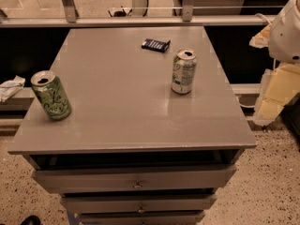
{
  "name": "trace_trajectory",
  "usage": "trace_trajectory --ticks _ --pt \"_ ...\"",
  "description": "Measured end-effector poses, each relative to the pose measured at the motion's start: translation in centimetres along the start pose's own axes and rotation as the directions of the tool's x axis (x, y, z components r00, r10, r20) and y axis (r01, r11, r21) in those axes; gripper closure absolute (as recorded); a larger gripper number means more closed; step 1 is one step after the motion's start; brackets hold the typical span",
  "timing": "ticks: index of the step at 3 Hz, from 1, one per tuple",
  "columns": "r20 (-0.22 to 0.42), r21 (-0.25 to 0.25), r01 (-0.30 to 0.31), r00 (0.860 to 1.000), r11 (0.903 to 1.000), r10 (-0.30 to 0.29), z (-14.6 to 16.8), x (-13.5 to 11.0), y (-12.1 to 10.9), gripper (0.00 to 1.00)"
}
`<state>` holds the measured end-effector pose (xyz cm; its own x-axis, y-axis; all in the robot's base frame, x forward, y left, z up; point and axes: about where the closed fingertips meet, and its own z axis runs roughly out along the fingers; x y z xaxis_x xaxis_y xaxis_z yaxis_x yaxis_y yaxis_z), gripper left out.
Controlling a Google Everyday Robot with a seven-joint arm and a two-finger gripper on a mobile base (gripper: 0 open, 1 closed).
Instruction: Knock 7up can over
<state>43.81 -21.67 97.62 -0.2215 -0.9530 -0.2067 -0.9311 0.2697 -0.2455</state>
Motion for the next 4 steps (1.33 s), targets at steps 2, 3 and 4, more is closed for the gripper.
trace_trajectory --ticks 2,3,4 --pt "0.124 0.062 -0.037 0.992 0.9974 0.029 3.3 -0.7 -3.3 0.00" --pt "0.202 0.089 -0.063 0.978 0.9940 0.044 5.8 -1.3 -5.6 0.00" --pt "0.340 0.071 -0.128 0.936 0.9892 0.097 9.3 -3.2 -8.4 0.00"
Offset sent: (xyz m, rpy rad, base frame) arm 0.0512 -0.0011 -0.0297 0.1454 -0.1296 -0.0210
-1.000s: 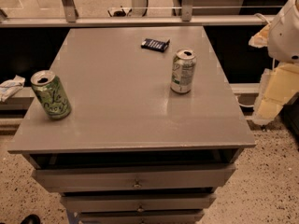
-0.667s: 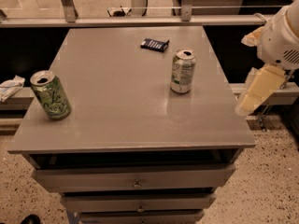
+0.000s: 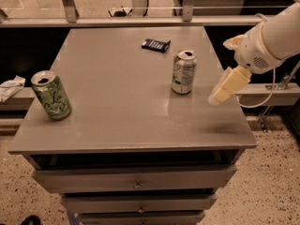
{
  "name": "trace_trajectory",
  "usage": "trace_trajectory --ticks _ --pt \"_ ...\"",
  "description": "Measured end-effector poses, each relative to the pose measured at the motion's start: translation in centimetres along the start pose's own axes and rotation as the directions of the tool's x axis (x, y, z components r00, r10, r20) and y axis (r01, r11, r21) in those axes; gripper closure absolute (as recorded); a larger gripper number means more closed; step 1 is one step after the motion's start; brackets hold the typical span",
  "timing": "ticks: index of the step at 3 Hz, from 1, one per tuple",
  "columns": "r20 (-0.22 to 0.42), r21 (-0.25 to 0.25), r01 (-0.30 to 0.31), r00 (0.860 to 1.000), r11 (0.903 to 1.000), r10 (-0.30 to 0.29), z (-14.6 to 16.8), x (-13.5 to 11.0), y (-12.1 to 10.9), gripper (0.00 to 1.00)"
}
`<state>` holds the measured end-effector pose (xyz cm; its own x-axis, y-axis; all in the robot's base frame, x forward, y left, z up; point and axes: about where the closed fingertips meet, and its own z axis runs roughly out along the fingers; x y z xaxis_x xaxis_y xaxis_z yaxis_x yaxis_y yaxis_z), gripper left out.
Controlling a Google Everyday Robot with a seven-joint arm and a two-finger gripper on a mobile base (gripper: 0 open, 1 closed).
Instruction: Knock 7up can over
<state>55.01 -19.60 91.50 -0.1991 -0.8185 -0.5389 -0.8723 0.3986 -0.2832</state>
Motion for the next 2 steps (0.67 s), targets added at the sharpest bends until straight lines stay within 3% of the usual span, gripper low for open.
trace_trajectory --ticks 1,2 --pt "0.139 -0.026 -0.068 0.988 0.9973 0.071 3.9 -1.3 -1.5 0.00" --pt "0.253 -0.067 -0.112 0.959 0.9914 0.126 7.1 -3.3 -2.5 0.00"
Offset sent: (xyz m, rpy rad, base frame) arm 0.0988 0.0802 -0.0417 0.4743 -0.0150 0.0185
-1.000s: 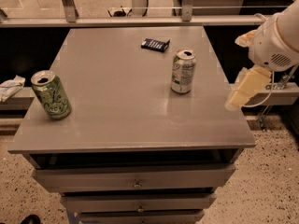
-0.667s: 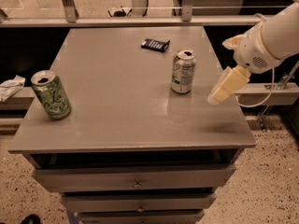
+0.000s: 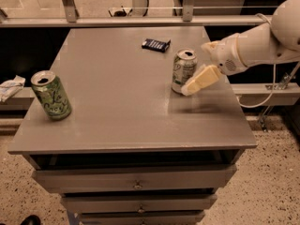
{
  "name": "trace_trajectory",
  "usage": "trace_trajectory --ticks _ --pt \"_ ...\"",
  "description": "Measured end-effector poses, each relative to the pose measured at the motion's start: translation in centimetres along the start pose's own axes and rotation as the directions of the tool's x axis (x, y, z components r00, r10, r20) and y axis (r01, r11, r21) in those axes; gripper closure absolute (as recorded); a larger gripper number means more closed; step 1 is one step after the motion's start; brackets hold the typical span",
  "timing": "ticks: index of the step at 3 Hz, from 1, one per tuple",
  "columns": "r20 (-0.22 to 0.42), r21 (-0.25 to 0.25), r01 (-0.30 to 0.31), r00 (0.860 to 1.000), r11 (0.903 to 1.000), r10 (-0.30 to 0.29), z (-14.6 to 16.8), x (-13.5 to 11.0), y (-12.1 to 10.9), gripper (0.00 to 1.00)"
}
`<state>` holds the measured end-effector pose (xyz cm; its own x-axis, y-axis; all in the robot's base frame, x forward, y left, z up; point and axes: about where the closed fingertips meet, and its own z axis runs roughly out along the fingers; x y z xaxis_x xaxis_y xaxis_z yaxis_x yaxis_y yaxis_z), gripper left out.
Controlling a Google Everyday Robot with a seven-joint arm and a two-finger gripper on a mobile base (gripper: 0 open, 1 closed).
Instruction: Knock 7up can over
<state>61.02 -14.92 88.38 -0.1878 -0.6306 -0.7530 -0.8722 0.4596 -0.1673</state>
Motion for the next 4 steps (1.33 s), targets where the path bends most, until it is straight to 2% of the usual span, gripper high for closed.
trace_trajectory --ticks 1,2,3,4 --pt "0.085 -0.040 -0.034 0.996 0.9986 0.037 2.9 -2.1 -0.6 0.00" --pt "0.154 -0.102 -0.042 0.986 0.9939 0.058 5.7 -5.2 -0.4 0.00" --pt "0.196 -0.162 -0.028 0.979 0.9864 0.060 8.0 -8.1 0.5 0.00" --pt "0.234 -0.232 0.000 0.971 0.9727 0.056 10.9 -11.3 2.2 0.00"
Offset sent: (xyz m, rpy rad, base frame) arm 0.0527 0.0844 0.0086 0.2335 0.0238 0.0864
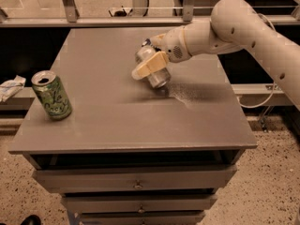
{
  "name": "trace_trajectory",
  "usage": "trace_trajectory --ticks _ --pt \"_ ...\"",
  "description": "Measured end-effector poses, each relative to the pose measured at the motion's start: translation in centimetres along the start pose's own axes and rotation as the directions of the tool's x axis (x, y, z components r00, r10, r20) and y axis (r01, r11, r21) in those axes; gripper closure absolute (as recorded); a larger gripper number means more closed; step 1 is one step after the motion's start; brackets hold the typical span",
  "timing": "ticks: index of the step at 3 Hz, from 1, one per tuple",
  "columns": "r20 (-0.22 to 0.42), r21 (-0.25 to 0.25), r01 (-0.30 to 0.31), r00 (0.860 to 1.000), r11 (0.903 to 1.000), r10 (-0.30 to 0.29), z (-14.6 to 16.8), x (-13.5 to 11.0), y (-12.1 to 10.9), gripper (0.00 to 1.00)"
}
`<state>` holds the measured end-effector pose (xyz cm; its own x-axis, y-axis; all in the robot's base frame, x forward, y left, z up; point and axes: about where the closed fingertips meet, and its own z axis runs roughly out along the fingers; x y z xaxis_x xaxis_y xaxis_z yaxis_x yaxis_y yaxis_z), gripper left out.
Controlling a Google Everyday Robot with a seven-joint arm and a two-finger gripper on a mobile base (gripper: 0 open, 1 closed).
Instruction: Knock 7up can over
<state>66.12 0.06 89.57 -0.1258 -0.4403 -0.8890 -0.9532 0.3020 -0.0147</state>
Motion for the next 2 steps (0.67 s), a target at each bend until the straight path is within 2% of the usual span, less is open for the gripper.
trace_trajectory --ticks 1,2 --pt "-0.002 -0.044 -0.001 1.000 0.9990 0.001 3.01 0.21 0.40 0.00" --pt "-0.007 -0.039 0.001 1.000 0.9992 -0.001 2.84 0.51 0.17 0.00"
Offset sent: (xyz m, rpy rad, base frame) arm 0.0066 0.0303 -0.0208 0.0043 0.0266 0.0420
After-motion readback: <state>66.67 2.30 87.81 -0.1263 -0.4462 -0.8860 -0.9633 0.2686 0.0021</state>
